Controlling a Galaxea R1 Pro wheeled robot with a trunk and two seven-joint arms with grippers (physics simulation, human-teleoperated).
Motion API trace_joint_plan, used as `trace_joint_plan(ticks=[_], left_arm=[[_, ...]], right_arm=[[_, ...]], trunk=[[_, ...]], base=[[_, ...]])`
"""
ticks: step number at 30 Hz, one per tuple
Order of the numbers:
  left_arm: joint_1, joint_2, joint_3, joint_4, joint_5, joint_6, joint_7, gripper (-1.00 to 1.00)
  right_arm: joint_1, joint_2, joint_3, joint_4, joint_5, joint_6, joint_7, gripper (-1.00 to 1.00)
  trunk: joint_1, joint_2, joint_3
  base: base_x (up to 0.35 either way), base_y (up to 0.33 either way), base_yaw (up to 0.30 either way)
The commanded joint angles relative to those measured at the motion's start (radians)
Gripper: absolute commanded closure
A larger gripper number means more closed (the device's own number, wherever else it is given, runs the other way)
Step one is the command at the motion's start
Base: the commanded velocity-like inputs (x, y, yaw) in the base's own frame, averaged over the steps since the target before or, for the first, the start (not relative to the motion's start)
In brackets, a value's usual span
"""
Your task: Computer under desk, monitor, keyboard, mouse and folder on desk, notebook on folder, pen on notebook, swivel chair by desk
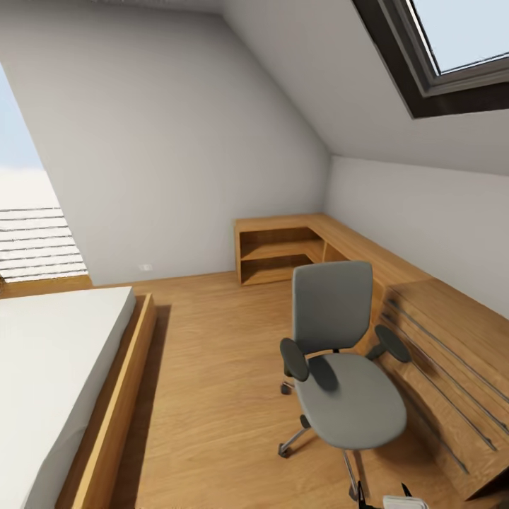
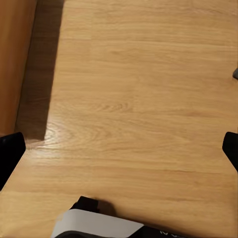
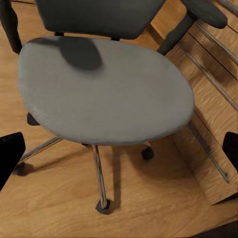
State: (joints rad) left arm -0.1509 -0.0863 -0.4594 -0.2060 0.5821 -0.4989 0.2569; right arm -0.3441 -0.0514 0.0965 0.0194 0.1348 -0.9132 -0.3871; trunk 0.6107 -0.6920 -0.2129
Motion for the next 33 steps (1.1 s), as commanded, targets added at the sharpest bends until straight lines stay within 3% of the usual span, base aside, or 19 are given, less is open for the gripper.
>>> trace_joint_plan(ticks=[1,15,27,33], left_arm=[[-0.001,0.000,-0.007,0.000,0.003,-0.002,0.008,-1.00],[-0.001,0.002,-0.006,0.000,0.004,-0.001,0.008,-1.00],[-0.001,0.000,-0.011,0.000,-0.001,-0.002,0.010,-1.00],[-0.001,0.001,-0.009,0.000,0.003,0.000,0.011,-1.00]], right_arm=[[-0.001,-0.006,0.009,0.001,0.006,-0.001,-0.011,-1.00],[-0.001,-0.012,0.011,0.001,0.009,0.022,-0.009,-1.00],[-0.001,-0.012,0.011,0.001,0.009,0.031,-0.006,-1.00],[-0.001,-0.013,0.011,0.002,0.009,0.031,-0.006,-1.00]], trunk=[[0.000,-0.001,-0.001],[0.000,-0.001,0.000],[0.000,-0.001,0.000],[0.000,-0.001,0.000]], base=[[0.000,0.242,0.259],[0.031,0.280,0.265],[0.148,0.024,0.268],[0.265,0.000,0.077]])
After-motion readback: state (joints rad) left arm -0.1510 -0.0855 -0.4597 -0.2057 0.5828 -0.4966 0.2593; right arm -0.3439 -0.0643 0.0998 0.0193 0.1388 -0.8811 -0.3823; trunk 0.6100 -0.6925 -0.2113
